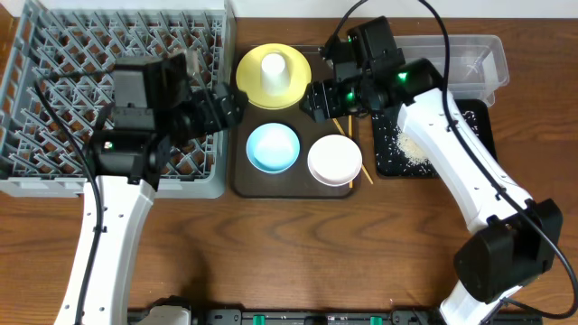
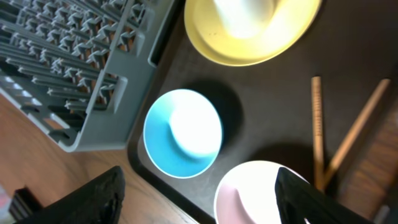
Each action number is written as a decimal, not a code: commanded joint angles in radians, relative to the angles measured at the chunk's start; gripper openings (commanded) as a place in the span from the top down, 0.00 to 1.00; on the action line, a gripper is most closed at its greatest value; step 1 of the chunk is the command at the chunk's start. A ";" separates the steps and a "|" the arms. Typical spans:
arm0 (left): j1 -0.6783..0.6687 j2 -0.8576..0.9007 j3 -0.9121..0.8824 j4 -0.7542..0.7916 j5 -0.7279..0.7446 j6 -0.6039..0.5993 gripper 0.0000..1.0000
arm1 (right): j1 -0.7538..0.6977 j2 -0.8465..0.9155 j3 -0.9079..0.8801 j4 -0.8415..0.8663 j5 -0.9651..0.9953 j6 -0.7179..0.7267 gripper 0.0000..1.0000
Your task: Sort waste into correct bins and load items into the dishwasher
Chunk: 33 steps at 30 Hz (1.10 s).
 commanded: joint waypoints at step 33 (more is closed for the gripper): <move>0.010 0.008 0.136 -0.175 -0.330 0.090 0.13 | 0.057 0.308 0.470 0.085 0.311 0.011 0.17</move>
